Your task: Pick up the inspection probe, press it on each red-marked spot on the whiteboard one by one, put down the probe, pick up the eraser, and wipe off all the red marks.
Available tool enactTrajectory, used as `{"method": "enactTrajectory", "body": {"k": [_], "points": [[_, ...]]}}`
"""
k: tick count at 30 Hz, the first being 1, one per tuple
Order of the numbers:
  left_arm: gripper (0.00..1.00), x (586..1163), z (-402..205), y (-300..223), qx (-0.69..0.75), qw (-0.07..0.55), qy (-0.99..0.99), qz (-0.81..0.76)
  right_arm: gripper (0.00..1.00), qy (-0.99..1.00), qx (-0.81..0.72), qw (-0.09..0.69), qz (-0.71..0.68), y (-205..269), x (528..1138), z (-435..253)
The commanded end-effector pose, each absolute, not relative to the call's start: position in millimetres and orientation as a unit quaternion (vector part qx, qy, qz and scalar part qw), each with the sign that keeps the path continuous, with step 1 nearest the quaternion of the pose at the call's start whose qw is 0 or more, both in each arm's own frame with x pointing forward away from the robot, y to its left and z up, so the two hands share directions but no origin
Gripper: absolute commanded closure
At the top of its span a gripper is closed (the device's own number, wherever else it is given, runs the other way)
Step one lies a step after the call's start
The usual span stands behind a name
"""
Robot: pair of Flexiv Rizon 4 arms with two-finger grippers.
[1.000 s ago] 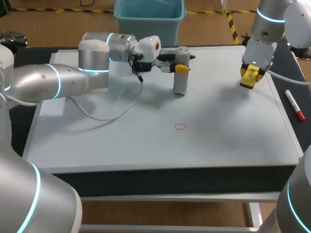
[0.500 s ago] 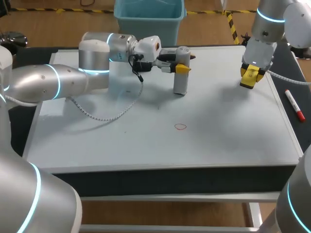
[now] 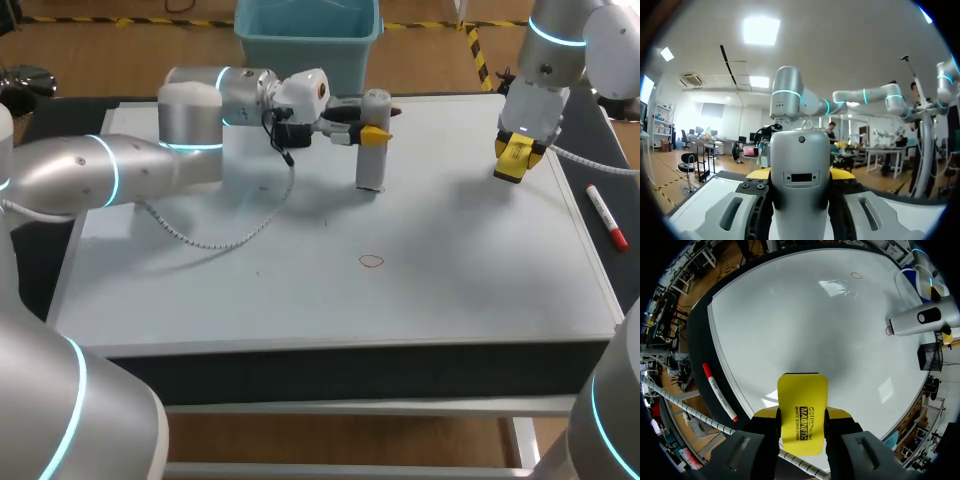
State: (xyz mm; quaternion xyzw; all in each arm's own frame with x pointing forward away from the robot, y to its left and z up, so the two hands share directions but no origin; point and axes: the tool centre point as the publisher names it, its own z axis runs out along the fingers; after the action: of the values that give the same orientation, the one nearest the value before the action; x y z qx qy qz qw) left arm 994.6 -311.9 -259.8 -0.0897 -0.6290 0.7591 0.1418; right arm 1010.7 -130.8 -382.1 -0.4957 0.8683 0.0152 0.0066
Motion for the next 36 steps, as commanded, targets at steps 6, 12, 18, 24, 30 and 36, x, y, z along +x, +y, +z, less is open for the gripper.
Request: {"method": "enactTrajectory", "body": {"k": [6,12,18,24,30,36], "points": [[1.00,972.1,-221.8,-278.1,-0.045,0.073,-0.660,0.746,1.00,0.868,-0.497,0.005,0.014,-131.3,1011.3,-381.2],[1.00,970.8,-215.3,-251.3,-0.022,0.038,-0.661,0.749,1.00,0.868,-0.497,0.005,0.014,-131.3,1011.3,-381.2],[1.00,970.0,-215.7,-220.7,0.003,0.010,-0.663,0.749,1.00,0.868,-0.497,0.005,0.014,-131.3,1011.3,-381.2],[1.00,968.2,-217.7,-182.6,0.037,-0.027,-0.667,0.743,1.00,0.868,-0.497,0.005,0.014,-131.3,1011.3,-381.2],[1.00,969.2,-222.9,-143.3,0.071,-0.056,-0.660,0.746,1.00,0.868,-0.497,0.005,0.014,-131.3,1011.3,-381.2],[1.00,968.1,-228.3,-110.5,0.097,-0.078,-0.653,0.747,1.00,0.868,-0.497,0.005,0.014,-131.3,1011.3,-381.2]]}}
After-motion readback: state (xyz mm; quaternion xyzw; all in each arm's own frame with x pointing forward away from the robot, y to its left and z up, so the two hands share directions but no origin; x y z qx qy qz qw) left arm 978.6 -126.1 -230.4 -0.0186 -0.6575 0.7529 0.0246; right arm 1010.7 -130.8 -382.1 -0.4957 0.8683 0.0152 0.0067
